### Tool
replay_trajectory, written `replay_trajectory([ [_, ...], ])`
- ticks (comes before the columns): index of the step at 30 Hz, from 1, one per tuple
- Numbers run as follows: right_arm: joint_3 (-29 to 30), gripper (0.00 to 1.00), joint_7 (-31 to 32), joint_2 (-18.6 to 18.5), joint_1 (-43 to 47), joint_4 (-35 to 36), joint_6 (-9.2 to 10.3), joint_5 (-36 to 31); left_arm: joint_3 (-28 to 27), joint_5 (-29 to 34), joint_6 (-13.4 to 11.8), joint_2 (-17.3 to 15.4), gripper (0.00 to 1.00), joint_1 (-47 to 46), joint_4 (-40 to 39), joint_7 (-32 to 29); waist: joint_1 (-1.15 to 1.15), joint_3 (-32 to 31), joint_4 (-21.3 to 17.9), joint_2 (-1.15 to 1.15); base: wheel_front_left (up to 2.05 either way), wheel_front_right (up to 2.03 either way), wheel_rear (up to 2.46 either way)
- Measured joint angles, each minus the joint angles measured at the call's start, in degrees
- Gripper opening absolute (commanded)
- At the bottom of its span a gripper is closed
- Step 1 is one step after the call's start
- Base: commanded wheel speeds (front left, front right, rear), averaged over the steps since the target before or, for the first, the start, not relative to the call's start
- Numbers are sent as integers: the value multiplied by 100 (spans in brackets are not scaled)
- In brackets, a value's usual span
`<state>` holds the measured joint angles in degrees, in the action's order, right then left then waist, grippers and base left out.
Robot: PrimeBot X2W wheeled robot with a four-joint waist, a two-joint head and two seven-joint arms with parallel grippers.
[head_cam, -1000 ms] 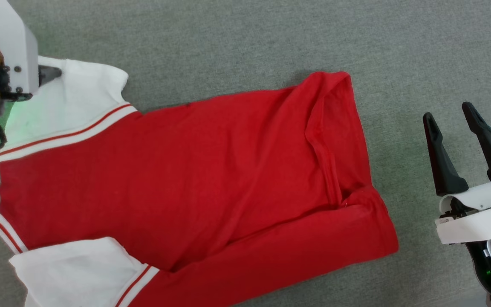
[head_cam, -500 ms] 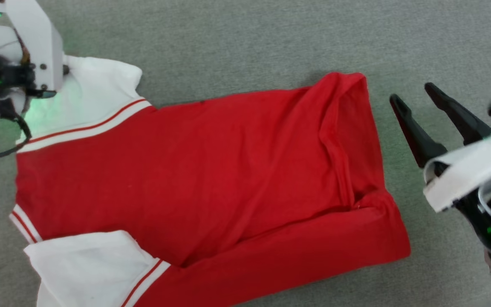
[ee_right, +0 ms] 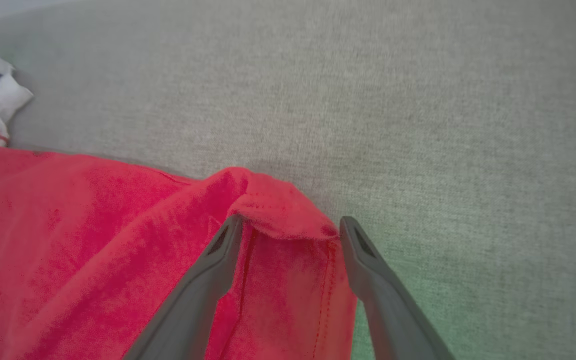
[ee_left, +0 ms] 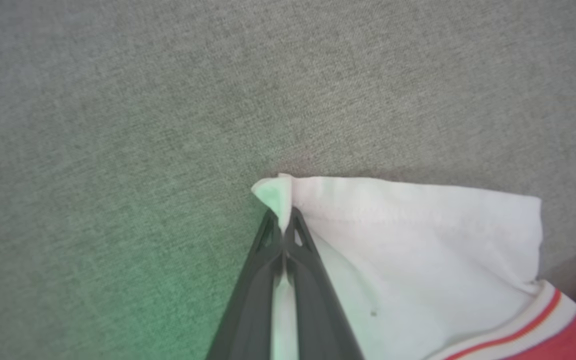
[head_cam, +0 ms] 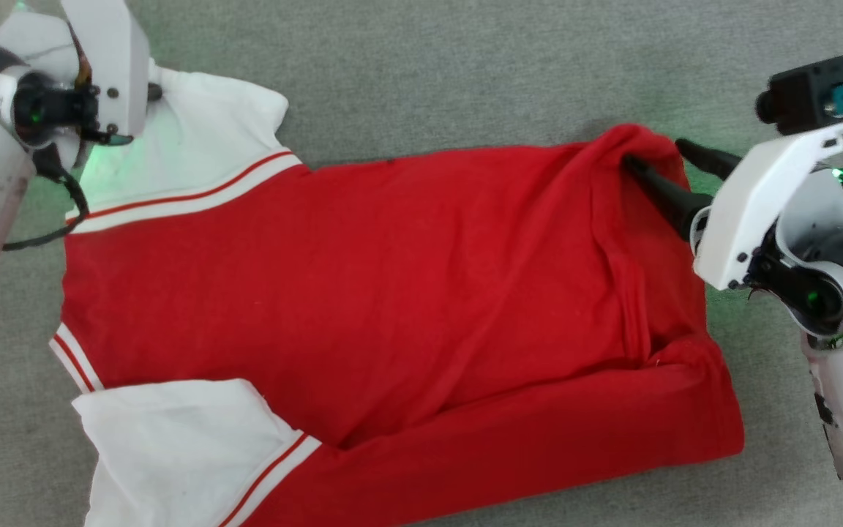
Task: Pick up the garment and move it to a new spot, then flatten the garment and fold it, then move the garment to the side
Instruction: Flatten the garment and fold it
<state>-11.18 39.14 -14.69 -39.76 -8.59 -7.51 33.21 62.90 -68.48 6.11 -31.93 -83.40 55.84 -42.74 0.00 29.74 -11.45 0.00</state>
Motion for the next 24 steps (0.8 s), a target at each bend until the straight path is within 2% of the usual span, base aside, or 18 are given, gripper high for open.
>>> replay_trajectory([
  [8, -170, 100, 776, 123, -614, -811, -2, -123, 20, 0, 90, 120, 0, -127, 123, 67, 0, 110, 75, 0, 0, 0, 0],
  [9, -207, 73, 877, 122, -702, -887, -2, -165, 23, -1, 94, 134, 0, -138, 138, 81, 0, 118, 81, 0, 0, 0, 0],
  [10, -237, 10, 981, 126, -782, -969, -2, -168, 24, -2, 96, 146, 0, -144, 156, 91, 0, 124, 89, 0, 0, 0, 0],
  [11, -247, 0, 1072, 127, -837, -1038, -2, -162, 25, -3, 99, 157, 0, -150, 174, 92, 0, 128, 95, 0, 0, 0, 0],
  [18, -201, 0, 1335, 121, -1103, -1395, 0, -109, 15, -57, 104, 261, 0, -165, 286, 243, 0, 93, 162, 0, 0, 0, 0],
  [24, -257, 0, 1118, 32, -1098, -1490, 0, -93, -43, -186, 121, 308, 0, -89, 315, 345, 0, -90, 234, 0, 0, 0, 0],
])
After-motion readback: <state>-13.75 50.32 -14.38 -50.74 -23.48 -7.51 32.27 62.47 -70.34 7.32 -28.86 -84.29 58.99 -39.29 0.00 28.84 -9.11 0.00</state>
